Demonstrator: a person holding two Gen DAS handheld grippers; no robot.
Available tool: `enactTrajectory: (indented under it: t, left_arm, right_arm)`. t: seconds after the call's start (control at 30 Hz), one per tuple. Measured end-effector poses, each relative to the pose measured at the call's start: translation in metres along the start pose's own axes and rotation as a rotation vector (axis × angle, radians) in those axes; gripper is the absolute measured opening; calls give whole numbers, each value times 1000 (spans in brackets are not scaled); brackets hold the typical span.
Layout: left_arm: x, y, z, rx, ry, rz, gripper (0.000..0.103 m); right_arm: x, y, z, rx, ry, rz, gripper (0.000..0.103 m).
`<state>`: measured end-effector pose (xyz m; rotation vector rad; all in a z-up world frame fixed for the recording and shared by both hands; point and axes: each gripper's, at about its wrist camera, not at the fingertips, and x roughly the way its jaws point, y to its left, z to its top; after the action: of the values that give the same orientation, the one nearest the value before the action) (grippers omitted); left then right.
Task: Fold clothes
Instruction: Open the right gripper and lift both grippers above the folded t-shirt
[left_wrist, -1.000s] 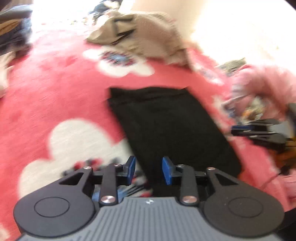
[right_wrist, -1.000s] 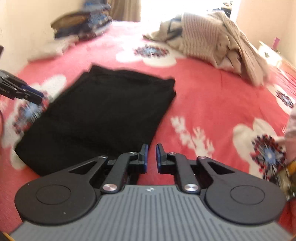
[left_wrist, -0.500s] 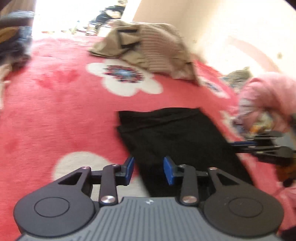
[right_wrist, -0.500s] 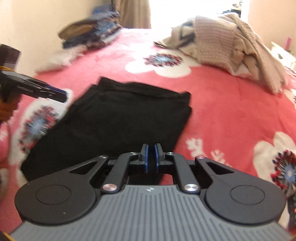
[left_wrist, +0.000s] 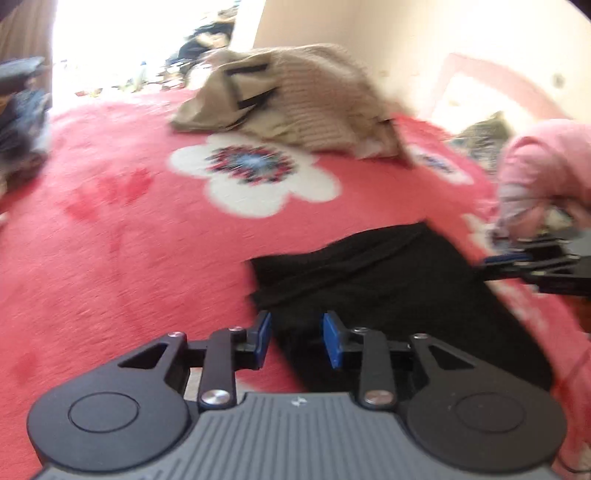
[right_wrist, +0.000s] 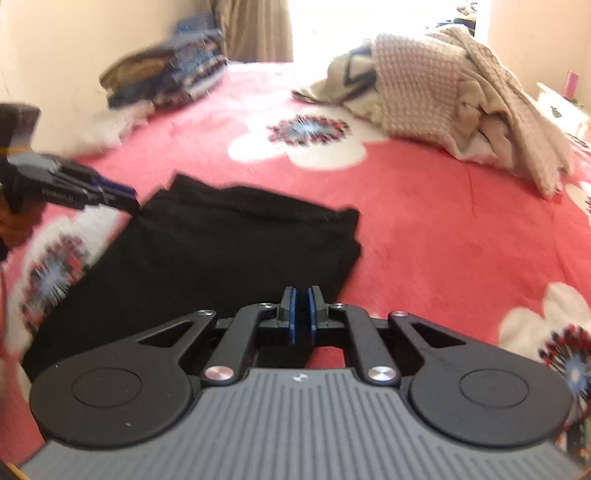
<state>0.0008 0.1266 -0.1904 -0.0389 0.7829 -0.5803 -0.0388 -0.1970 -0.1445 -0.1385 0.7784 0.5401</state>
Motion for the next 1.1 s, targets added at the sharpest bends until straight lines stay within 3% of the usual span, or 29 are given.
enactTrajectory:
  t: [0.13,0.17,0.23,0.27,0.3,0.33,0.4,0.53,0.63,0.73,0.83,1.0,1.1]
  left_arm:
    - [37,-14,-1,110,61,49,32]
    - [43,-8,-2,103,47,71,32]
    - [42,11,1,-1,34,80,17]
    - [38,17,4,-32,28,88,16]
    - [33,19,7,-41,15,103,20]
    - [28,18,10,-37,2,106,30]
    - [21,11,14,-9,-19,75,32]
    - [41,-6,18,21,6,-33,34]
    - [61,-3,20,7,24,-21,29]
    - [66,11,26,-54,-7,9,26]
    - [55,15,33,-82,-38,60,36]
    - [45,7,32,-114,-51,30,44]
    - [51,6,32,-150,-20,73,43]
  right_arm:
    - [28,6,7,-50,21,74,5]
    - [37,3,6,-62,28,59,4]
    - [51,-4,6,-75,38,26,2]
    - [50,-11,9,-51,30,1,2]
    - [49,-18,12,-28,22,-25,2]
    - [46,-23,15,-12,13,-41,3]
    - [38,-26,20,-6,-5,-33,5]
    - [42,-13,26,-25,-17,94,6]
    - [71,-8,23,-41,43,129,6]
    - [80,-32,29,48,7,94,2]
    - [68,-55,33,159,-28,14,5]
    - [49,-43,24,205,-29,147,8]
    - [63,-41,18,221,10,73,4]
